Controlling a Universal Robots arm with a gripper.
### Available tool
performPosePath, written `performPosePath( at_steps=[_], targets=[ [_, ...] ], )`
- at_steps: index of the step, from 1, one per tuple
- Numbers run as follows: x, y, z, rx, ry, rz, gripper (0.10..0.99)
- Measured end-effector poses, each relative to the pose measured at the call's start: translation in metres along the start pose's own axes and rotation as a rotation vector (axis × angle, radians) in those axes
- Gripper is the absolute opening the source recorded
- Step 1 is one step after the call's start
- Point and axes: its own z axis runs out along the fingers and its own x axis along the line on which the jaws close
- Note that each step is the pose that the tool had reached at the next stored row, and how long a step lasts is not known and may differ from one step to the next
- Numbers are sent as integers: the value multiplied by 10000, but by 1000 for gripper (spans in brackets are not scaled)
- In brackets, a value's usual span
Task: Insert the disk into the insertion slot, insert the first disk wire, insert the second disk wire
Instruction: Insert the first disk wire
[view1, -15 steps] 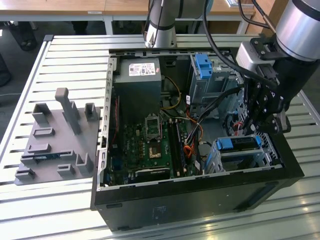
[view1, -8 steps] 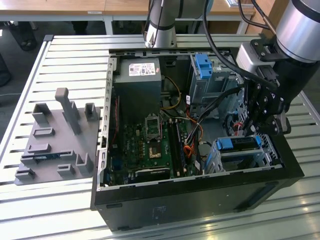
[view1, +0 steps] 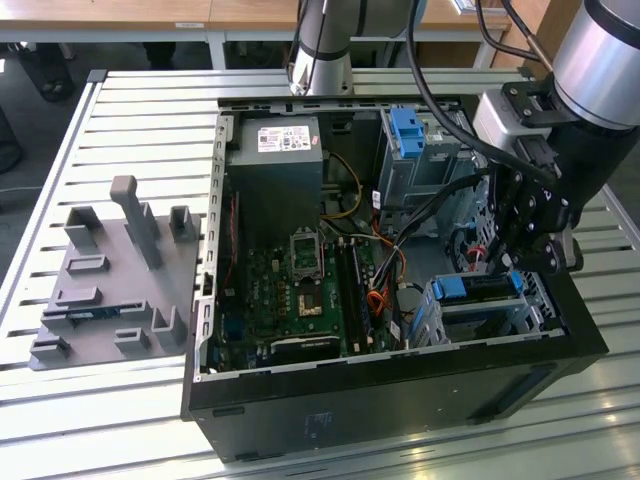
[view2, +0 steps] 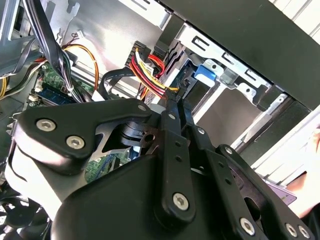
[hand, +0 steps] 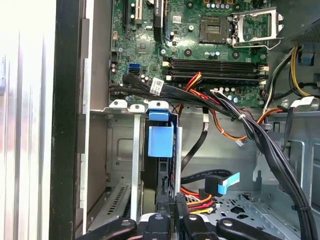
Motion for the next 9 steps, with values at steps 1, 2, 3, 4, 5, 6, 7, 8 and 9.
performPosePath(
  at_steps=[1, 2, 3, 4, 5, 6, 7, 8, 9],
  targets=[
    [4, 0, 2, 1, -9, -1, 165],
    [6, 0, 7, 1, -20, -1, 165],
    [10, 1, 10, 1, -24, -1, 165],
    [15, 1, 13, 1, -25, -1, 165],
    [18, 1, 15, 2, -27, 0, 165],
    [22, 1, 16, 5, -25, -1, 165],
    [27, 1, 17, 10, -24, -1, 165],
    [32, 2, 19, 14, -24, -1, 165],
    [33, 2, 23, 18, -26, -1, 165]
  ],
)
